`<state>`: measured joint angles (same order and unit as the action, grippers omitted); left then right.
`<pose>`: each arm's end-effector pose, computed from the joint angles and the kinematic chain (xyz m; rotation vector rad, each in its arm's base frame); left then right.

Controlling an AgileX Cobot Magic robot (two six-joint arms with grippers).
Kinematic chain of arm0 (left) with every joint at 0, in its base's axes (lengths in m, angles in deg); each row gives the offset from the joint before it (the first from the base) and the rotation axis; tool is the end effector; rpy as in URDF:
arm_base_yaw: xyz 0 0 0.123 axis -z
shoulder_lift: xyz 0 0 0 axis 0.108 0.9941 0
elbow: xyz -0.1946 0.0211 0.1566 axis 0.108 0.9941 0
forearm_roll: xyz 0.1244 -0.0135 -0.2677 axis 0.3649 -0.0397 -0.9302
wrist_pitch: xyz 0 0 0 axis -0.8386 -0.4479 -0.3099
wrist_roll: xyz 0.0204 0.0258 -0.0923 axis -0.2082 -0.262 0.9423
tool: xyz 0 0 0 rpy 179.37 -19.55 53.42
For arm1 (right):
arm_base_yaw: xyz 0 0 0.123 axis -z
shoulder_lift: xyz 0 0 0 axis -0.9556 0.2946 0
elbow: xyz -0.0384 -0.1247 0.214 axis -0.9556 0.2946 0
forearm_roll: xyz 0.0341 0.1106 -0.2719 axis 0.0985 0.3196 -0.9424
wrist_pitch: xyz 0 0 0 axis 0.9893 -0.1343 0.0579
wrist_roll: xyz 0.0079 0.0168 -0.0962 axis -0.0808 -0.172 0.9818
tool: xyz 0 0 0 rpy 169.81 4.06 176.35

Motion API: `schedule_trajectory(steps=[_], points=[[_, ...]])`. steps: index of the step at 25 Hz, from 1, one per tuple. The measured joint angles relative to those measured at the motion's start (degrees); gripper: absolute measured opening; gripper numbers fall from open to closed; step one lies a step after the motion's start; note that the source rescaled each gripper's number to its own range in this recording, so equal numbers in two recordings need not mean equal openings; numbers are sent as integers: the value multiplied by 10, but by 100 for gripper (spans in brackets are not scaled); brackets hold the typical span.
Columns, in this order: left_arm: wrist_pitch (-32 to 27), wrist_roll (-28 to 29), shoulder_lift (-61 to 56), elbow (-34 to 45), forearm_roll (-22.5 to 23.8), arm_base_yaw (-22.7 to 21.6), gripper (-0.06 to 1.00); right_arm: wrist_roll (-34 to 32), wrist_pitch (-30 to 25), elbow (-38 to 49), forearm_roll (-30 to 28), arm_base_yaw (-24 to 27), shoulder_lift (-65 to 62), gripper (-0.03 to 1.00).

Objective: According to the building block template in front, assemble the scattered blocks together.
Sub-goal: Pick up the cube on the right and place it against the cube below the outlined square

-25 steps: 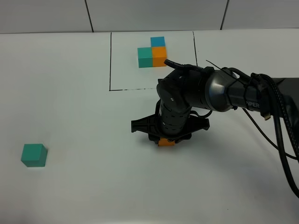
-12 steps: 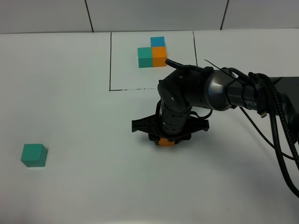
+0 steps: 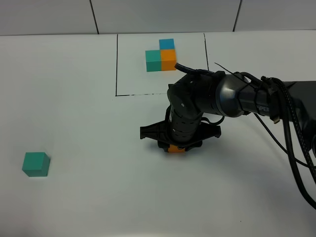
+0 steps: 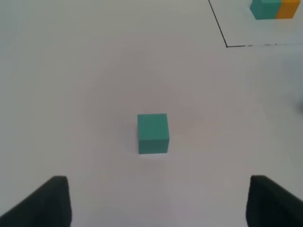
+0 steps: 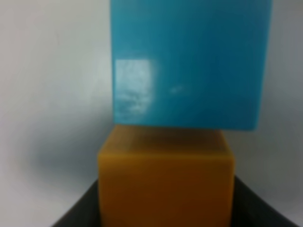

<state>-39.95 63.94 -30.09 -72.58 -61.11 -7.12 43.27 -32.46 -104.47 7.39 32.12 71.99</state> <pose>0.0744 -0.0040 0.2993 0.0227 2.0117 -0.0398 0.3240 0.2752 0.0498 0.0018 2.9762 0.1496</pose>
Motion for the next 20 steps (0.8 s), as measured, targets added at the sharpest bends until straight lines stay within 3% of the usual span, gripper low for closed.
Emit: schedule_trajectory(steps=[20], points=[[0, 0, 0, 0, 0, 0, 70, -1, 27, 15, -7, 3, 2, 1]])
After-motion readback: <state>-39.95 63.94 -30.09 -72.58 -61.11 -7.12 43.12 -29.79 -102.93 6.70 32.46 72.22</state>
